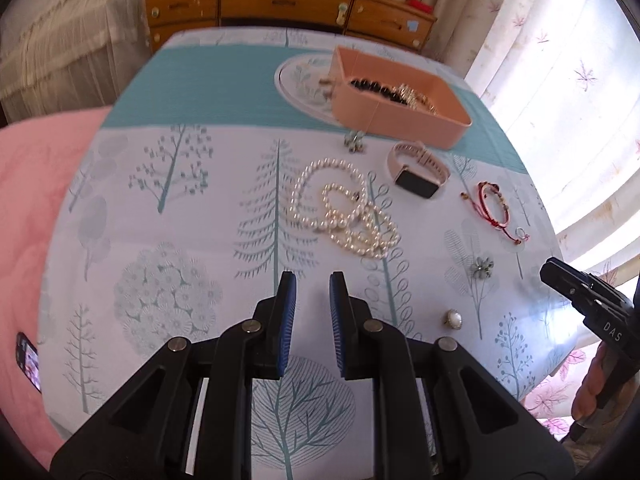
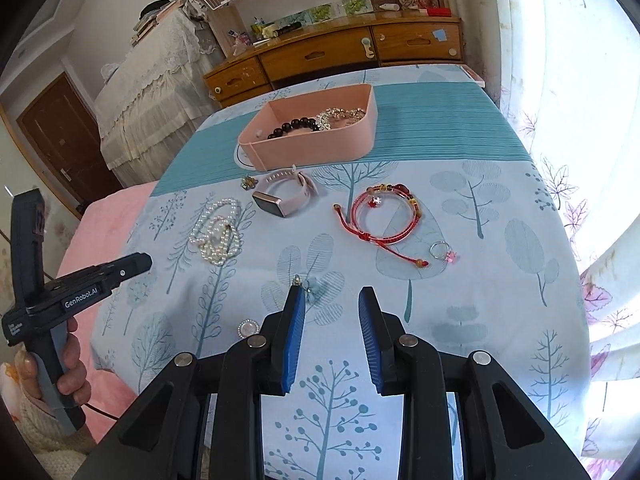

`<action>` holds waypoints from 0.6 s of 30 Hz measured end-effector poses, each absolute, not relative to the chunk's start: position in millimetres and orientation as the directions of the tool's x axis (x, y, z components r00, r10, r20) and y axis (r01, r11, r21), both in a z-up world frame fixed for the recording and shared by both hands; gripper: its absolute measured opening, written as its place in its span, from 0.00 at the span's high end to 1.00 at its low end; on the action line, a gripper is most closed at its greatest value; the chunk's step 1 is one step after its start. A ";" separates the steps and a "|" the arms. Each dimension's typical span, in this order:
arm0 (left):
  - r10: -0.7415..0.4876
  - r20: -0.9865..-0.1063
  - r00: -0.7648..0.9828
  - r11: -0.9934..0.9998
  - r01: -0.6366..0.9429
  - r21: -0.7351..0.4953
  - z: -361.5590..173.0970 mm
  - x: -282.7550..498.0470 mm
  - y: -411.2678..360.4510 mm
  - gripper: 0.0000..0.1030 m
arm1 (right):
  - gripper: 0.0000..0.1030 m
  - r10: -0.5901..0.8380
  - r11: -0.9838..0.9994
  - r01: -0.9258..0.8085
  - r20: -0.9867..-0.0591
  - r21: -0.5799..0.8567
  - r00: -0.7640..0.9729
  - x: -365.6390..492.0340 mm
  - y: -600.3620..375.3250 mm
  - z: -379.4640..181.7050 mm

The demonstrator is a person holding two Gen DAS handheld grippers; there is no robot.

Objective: Organize jewelry
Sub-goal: 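Grasp the red string bracelet with the right tool while the left tool grasps the pearl necklace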

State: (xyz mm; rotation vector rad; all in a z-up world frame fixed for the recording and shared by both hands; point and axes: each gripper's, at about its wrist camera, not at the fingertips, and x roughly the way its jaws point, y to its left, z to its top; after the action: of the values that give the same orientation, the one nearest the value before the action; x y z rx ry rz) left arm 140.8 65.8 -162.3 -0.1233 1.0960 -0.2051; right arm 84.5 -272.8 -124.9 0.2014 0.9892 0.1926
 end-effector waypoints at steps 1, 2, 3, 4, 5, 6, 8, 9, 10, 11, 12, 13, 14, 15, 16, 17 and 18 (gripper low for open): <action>-0.233 -0.875 0.424 0.973 0.091 -0.214 -166.8 144.7 68.7 0.86 | 0.73 0.249 0.965 -0.073 -0.807 0.250 0.535 86.1 -271.6 -126.0; -0.235 -0.879 0.415 0.972 0.079 -0.222 -170.6 147.6 71.7 0.86 | 0.73 0.248 0.966 -0.076 -0.808 0.247 0.535 87.4 -270.5 -127.0; -0.233 -0.883 0.407 0.972 0.072 -0.223 -173.3 151.4 73.2 0.86 | 0.73 0.248 0.967 -0.080 -0.809 0.244 0.534 89.4 -268.9 -127.7; -0.234 -0.886 0.401 0.972 0.070 -0.224 -175.0 154.7 74.5 0.86 | 0.73 0.248 0.967 -0.083 -0.810 0.242 0.531 91.7 -268.5 -129.8; -0.241 -0.889 0.390 0.970 0.065 -0.234 -178.0 159.5 76.1 0.86 | 0.73 0.249 0.967 -0.084 -0.811 0.242 0.529 94.0 -268.2 -131.0; -0.256 -0.892 0.373 0.966 0.055 -0.255 -181.0 164.3 78.4 0.86 | 0.73 0.250 0.967 -0.084 -0.813 0.242 0.527 96.5 -267.7 -131.8; -0.309 -0.887 0.342 0.948 0.030 -0.318 -187.0 174.3 83.3 0.86 | 0.73 0.250 0.967 -0.082 -0.816 0.243 0.521 103.0 -268.0 -136.5; -0.330 -0.886 0.325 0.938 0.013 -0.345 -190.5 180.1 85.4 0.86 | 0.73 0.250 0.966 -0.083 -0.818 0.243 0.518 105.3 -268.1 -137.6; -0.348 -0.885 0.310 0.930 -0.005 -0.367 -192.9 185.7 87.0 0.86 | 0.73 0.251 0.967 -0.084 -0.821 0.243 0.513 109.3 -267.9 -140.2; -0.364 -0.882 0.300 0.922 -0.020 -0.387 -194.5 191.1 87.9 0.86 | 0.73 0.250 0.967 -0.084 -0.823 0.241 0.510 112.9 -267.3 -141.9; -0.372 -0.879 0.298 0.917 -0.029 -0.398 -194.0 196.0 87.4 0.86 | 0.73 0.250 0.967 -0.086 -0.824 0.240 0.508 115.1 -267.0 -143.4; -0.369 -0.877 0.307 0.919 -0.020 -0.394 -191.0 199.8 85.4 0.86 | 0.73 0.250 0.967 -0.087 -0.826 0.239 0.506 119.0 -266.5 -145.1; -0.356 -0.877 0.323 0.927 0.005 -0.374 -185.8 202.8 81.4 0.86 | 0.73 0.251 0.967 -0.089 -0.826 0.239 0.505 122.0 -266.2 -146.0; -0.339 -0.875 0.344 0.937 0.044 -0.346 -178.8 204.9 76.0 0.86 | 0.73 0.252 0.967 -0.092 -0.826 0.238 0.505 124.2 -266.0 -146.7; -0.329 -0.872 0.363 0.944 0.094 -0.317 -172.1 205.8 70.0 0.86 | 0.73 0.252 0.967 -0.094 -0.826 0.237 0.504 127.0 -265.4 -147.3; -0.329 -0.869 0.370 0.944 0.159 -0.289 -166.1 206.2 62.6 0.86 | 0.73 0.251 0.967 -0.097 -0.827 0.235 0.503 131.2 -264.9 -148.2; -0.329 -0.867 0.374 0.939 0.223 -0.261 -160.9 205.7 55.9 0.86 | 0.73 0.250 0.968 -0.098 -0.827 0.233 0.503 132.9 -264.8 -149.1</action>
State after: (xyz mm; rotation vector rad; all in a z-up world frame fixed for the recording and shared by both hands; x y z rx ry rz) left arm 205.7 55.9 -160.9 -0.1061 1.1344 -0.3541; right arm 132.9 -264.8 -149.1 0.1632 1.0237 0.2115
